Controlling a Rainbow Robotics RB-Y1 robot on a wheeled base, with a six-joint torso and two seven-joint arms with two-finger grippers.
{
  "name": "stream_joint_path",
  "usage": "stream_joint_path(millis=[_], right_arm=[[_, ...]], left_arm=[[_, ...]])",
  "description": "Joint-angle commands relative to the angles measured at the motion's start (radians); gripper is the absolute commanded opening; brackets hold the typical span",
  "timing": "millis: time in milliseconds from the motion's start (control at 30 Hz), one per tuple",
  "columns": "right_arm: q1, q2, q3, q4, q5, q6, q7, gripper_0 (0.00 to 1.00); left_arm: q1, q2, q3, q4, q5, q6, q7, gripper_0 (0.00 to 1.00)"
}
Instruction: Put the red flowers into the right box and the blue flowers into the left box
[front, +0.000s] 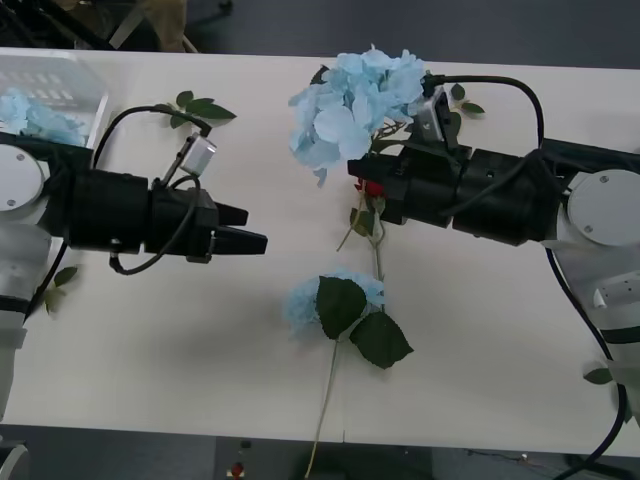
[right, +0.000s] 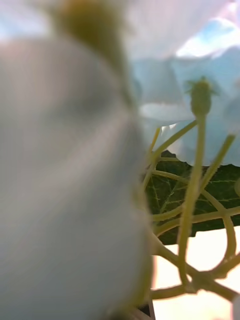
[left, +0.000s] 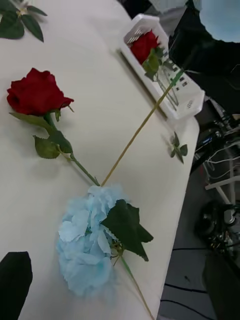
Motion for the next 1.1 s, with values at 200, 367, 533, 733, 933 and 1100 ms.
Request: stream_joint_path(millis=[200,367,533,733,933,1100], right_arm=[[-0.021,-0.001,0.016,0.000,-0.029,0.003,0.080,0.00],[-0.026,-0.001,0.024,-0.002,-0.029,0.003,0.080,0.00],[-0.033,0.000,0.039,0.003,-0.028,-0.002,0.079,0.00],[-0.050,0.005,0.056,0.027,-0.029,-0.005,0.080,0.00],[-0.052,0.009,0.056,0.027,-0.029,-0.006,0.077,0.00],[-0.050,0.009,0.058,0.026,-0.029,-0.006,0.076,0.00]], left_arm=[[-0.041,0.024,-0.089,0.164,0.140,-0.118,-0.373,1.00],[-0.054,0.022,-0.221,0.207,0.240,-0.306,-0.486,1.00],[-0.087,0.016,-0.319,0.205,0.286,-0.447,-0.499,1.00],[-0.106,-0.019,-0.342,0.207,0.286,-0.513,-0.499,1.00],[-0.140,-0.030,-0.408,0.207,0.285,-0.615,-0.499,1.00],[-0.141,-0.030,-0.431,0.208,0.286,-0.648,-0.499,0.34]])
